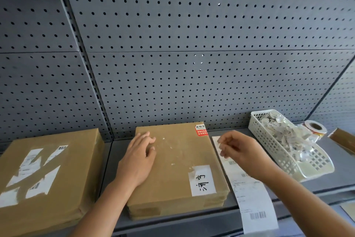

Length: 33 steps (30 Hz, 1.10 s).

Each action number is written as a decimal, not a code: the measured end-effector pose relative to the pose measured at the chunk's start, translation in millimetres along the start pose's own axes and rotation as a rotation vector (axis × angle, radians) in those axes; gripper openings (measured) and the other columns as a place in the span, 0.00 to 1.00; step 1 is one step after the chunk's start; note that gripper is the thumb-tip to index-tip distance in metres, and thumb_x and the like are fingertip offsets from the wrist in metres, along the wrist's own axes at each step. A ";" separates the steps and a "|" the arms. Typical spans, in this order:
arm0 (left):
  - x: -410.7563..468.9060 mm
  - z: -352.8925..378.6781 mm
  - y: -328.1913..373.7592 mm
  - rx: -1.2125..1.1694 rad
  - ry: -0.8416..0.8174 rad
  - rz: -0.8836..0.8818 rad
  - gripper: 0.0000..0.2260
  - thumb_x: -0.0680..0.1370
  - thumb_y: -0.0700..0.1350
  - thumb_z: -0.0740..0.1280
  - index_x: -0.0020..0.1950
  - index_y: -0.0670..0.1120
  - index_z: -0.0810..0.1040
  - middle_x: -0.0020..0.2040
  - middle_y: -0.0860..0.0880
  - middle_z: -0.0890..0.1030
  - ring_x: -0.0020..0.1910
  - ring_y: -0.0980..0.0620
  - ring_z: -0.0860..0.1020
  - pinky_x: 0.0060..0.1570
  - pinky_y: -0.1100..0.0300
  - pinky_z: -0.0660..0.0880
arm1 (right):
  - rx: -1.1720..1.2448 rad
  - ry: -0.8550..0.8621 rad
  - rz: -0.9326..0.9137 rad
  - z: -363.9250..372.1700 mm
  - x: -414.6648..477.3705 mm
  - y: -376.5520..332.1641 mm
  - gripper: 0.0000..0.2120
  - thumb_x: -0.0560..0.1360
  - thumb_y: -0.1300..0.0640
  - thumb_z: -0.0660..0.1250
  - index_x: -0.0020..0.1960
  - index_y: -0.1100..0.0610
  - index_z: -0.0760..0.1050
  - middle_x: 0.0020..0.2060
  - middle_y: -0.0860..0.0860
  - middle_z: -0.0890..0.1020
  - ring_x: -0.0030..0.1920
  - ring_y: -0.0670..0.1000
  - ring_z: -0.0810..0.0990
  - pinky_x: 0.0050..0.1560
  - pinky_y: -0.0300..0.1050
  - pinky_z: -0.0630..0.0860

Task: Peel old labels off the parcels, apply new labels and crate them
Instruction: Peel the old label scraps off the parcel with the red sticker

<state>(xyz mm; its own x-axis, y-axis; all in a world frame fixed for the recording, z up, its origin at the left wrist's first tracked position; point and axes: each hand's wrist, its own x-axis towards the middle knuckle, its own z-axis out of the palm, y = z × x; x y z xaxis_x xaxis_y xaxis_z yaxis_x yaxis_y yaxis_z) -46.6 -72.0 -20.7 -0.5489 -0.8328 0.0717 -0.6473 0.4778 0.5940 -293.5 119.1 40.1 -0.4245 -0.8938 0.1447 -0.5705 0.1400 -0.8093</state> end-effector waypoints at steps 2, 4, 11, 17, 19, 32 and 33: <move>0.9 0.8 -2.3 -0.004 0.000 0.007 0.15 0.85 0.53 0.54 0.71 0.60 0.70 0.78 0.66 0.59 0.78 0.64 0.49 0.70 0.46 0.66 | -0.017 0.070 0.046 -24.6 -4.1 6.9 0.05 0.76 0.63 0.69 0.46 0.54 0.78 0.36 0.51 0.84 0.38 0.50 0.84 0.47 0.49 0.81; 1.7 1.1 -4.6 -0.009 0.002 0.014 0.15 0.85 0.53 0.55 0.71 0.60 0.70 0.77 0.66 0.59 0.78 0.64 0.50 0.72 0.45 0.64 | -0.059 0.138 0.080 -49.7 -8.9 16.5 0.05 0.76 0.62 0.70 0.45 0.52 0.79 0.36 0.50 0.84 0.38 0.50 0.83 0.48 0.51 0.81; 4.4 2.3 -5.5 -0.015 0.020 0.027 0.15 0.85 0.52 0.56 0.71 0.59 0.71 0.77 0.65 0.62 0.78 0.62 0.52 0.74 0.47 0.62 | -0.216 0.402 0.303 -127.9 -24.3 46.2 0.06 0.77 0.61 0.69 0.44 0.52 0.81 0.39 0.50 0.85 0.38 0.51 0.82 0.42 0.48 0.78; 6.6 5.1 -7.6 -0.004 0.013 0.025 0.15 0.85 0.52 0.57 0.71 0.58 0.71 0.77 0.64 0.62 0.79 0.61 0.52 0.75 0.46 0.60 | -0.362 0.526 0.431 -165.8 -31.1 68.7 0.04 0.77 0.59 0.69 0.45 0.55 0.82 0.34 0.51 0.83 0.29 0.50 0.77 0.29 0.40 0.71; 7.4 5.1 -8.3 0.008 0.011 0.032 0.15 0.85 0.52 0.57 0.71 0.59 0.71 0.77 0.63 0.62 0.79 0.60 0.52 0.75 0.45 0.60 | -0.374 0.543 0.447 -168.6 -29.7 74.1 0.02 0.76 0.60 0.70 0.46 0.55 0.81 0.34 0.50 0.83 0.32 0.49 0.79 0.29 0.40 0.72; 9.8 7.6 -7.8 0.030 0.009 0.037 0.16 0.84 0.52 0.57 0.72 0.58 0.71 0.78 0.62 0.62 0.79 0.59 0.53 0.76 0.45 0.59 | -0.490 0.575 0.403 -162.6 -11.4 110.5 0.05 0.74 0.61 0.70 0.42 0.53 0.78 0.38 0.51 0.82 0.40 0.53 0.80 0.41 0.49 0.80; 9.9 7.8 -8.3 0.031 0.010 0.034 0.16 0.84 0.53 0.57 0.71 0.59 0.71 0.78 0.63 0.62 0.79 0.60 0.53 0.76 0.45 0.60 | -0.481 0.574 0.404 -160.2 -10.2 112.9 0.06 0.74 0.62 0.69 0.42 0.53 0.78 0.37 0.50 0.82 0.39 0.53 0.79 0.39 0.46 0.78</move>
<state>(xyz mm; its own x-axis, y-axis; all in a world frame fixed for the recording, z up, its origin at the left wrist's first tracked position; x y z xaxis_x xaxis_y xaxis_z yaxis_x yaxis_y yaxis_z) -50.7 -82.0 -31.1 -0.5659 -0.8184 0.0998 -0.6441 0.5144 0.5661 -466.2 212.3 38.4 -0.8766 -0.3996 0.2683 -0.4800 0.6840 -0.5494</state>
